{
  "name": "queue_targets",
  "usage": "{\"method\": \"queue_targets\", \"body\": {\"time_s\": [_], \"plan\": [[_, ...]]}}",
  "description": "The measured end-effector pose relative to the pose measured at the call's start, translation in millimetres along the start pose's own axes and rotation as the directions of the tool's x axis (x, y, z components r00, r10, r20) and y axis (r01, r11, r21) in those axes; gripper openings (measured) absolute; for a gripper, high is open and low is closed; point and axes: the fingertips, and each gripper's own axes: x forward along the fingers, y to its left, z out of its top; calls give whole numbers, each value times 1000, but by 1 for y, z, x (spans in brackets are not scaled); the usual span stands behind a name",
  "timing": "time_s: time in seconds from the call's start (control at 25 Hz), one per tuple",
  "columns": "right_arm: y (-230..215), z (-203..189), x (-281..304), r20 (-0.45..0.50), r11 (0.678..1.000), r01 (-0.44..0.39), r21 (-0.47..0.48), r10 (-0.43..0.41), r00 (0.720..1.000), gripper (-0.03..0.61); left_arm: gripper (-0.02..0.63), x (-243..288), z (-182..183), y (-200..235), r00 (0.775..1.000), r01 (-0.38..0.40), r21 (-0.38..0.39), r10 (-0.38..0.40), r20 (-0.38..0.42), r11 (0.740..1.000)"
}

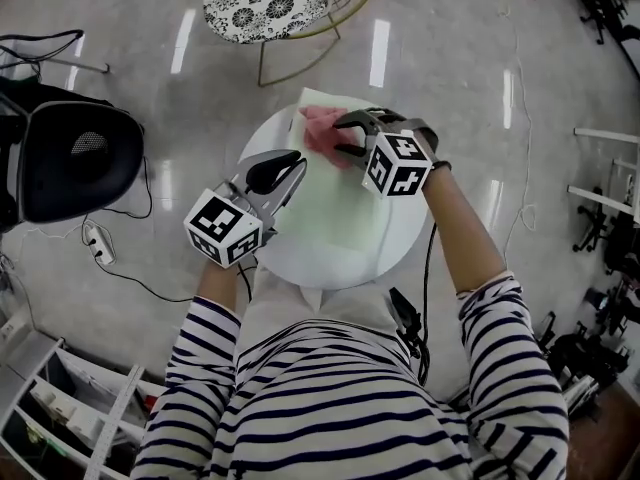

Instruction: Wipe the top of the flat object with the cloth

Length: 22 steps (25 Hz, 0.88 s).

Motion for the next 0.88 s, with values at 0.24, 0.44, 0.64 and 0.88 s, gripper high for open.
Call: {"method": "queue_targets", "body": {"time_s": [0.24, 0.44, 0.64, 0.88], "plan": [[1, -5, 29, -71, 995, -98, 9, 99, 993, 187, 38, 3, -4, -3, 1000, 0, -6, 0, -6, 1000], [3, -9, 39, -63, 989, -122, 83, 128, 990, 187, 38, -1, -6, -2, 1000, -11, -14, 11, -1, 1000], [6, -9, 39, -28, 981, -113, 160, 119, 993, 73, 38, -2, -8, 2, 1000, -21, -20, 21, 0, 1000], [-24, -4, 27, 40, 944, -20, 331, 8, 999, 51, 38, -5, -8, 4, 1000, -27, -23, 27, 2, 999]]}}
